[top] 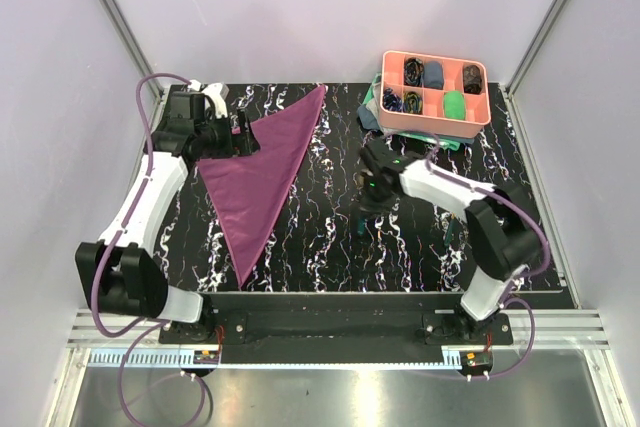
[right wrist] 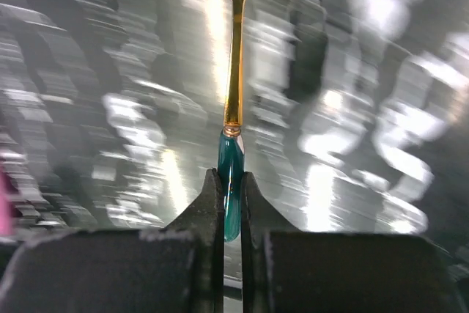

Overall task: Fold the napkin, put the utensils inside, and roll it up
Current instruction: Place the utensil onto the napkin

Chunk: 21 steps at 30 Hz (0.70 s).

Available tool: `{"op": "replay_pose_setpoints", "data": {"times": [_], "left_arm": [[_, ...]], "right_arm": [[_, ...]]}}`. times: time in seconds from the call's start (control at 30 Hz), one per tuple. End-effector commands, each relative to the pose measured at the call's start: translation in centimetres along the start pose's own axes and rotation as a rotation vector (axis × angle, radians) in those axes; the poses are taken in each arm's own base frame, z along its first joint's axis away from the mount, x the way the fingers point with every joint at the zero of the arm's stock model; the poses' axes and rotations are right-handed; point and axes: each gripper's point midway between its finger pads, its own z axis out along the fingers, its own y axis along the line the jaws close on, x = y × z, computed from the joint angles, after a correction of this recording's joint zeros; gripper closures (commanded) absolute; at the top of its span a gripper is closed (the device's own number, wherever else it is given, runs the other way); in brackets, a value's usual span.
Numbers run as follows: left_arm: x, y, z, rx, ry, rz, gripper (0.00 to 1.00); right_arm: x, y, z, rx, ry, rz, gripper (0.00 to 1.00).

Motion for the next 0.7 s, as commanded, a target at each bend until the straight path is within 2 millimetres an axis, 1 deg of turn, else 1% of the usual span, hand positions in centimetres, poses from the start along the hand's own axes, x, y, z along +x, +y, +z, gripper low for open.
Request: {"op": "replay_pose_setpoints", "data": {"times": [0.0, 0.03, 0.07, 0.1, 0.13, 0.17, 0.2, 0.23, 0.3, 0.33, 0.4, 0.5, 0.53, 0.67], "left_arm": [[-2.0, -1.3, -1.8, 0.045, -0.088, 0.024, 0.06], [-2.1, -1.4, -1.9, 0.047, -0.092, 0.024, 0.06], [-2.1, -1.4, -1.9, 0.045, -0.097, 0.025, 0.06], [-2.2, -1.4, -2.0, 0.047, -0.099, 0.025, 0.06], [-2.3, -1.4, -2.1, 0.047, -0.103, 0.025, 0.06], [-2.2, -1.5, -2.1, 0.05, -0.104, 0.024, 0.06], [-2.2, -1.5, -2.2, 0.05, -0.105, 0.025, 0.06], [-2.3, -1.6, -2.4, 0.05, -0.11, 0.024, 0.06], [-2.4, -1.5, -2.4, 0.045, -0.119, 0.026, 0.06], [-2.4, -1.6, -2.6, 0.046, -0.121, 0.025, 0.05], [-2.5, -1.5, -2.6, 0.042, -0.125, 0.024, 0.05], [-2.5, -1.6, -2.8, 0.048, -0.13, 0.025, 0.05], [-2.5, -1.7, -2.9, 0.05, -0.131, 0.022, 0.04], [-2.8, -2.1, -3.2, 0.064, -0.144, 0.022, 0.04]], "right_arm": [[-3.3, 7.9, -0.5, -0.136, -0.083, 0.004, 1.0], [-4.1, 9.8, -0.1, -0.156, -0.088, -0.005, 1.0], [-3.8, 11.5, 0.1, -0.178, -0.081, -0.016, 1.0], [-4.0, 12.6, 0.3, -0.192, -0.081, -0.021, 1.0], [-4.7, 14.5, 0.7, -0.216, -0.089, -0.027, 1.0], [-4.6, 15.9, 1.1, -0.231, -0.085, -0.036, 1.0], [-4.6, 16.9, 1.4, -0.244, -0.081, -0.038, 1.0], [-5.4, 18.4, 2.1, -0.259, -0.088, -0.037, 1.0], [-5.5, 20.1, 2.8, -0.282, -0.078, -0.029, 1.0], [-6.0, 21.2, 3.3, -0.297, -0.08, -0.025, 1.0], [-6.7, 22.9, 3.9, -0.319, -0.091, -0.013, 1.0], [-7.4, 24.2, 4.2, -0.332, -0.107, 0.005, 1.0], [-7.7, 24.8, 4.7, -0.34, -0.108, 0.009, 1.0], [-8.4, 26.1, 5.9, -0.36, -0.098, 0.049, 1.0]]}}
